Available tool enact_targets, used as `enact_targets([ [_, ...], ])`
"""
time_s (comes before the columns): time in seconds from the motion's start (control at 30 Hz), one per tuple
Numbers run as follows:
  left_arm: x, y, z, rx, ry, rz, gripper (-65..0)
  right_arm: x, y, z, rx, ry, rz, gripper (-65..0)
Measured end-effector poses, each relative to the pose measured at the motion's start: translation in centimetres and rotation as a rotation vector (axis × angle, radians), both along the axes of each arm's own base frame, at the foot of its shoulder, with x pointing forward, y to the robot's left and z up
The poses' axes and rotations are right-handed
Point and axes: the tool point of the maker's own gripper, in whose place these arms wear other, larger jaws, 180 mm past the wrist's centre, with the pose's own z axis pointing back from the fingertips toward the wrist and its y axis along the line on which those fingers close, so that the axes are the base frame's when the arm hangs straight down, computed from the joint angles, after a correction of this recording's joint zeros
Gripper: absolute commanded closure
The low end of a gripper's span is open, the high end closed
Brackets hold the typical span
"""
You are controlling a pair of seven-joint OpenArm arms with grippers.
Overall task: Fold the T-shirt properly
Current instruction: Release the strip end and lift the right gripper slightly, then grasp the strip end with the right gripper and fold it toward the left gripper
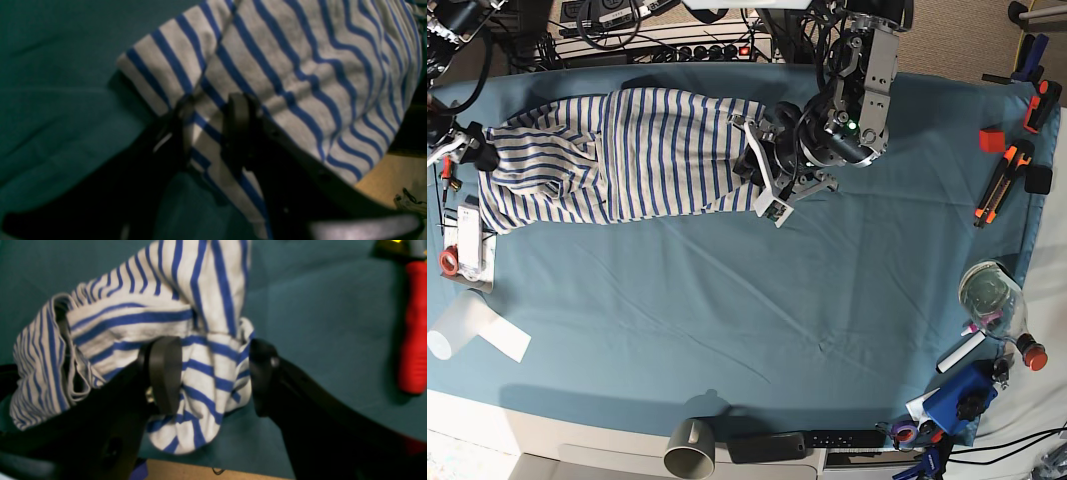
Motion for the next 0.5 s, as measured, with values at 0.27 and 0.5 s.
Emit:
enact_targets([
  [0.27,0.0,0.0,0.0,-0.001,-0.001,0.000,-16.6,-1.4,1.7,-3.3,0.020,0.075,-0.021,-32.3],
  [0.5,0.0,0.0,0.0,-0.002,-0.002,0.000,-16.6,-1.6,1.4,-4.4,-0.020,0.082,-0.060,-32.2],
])
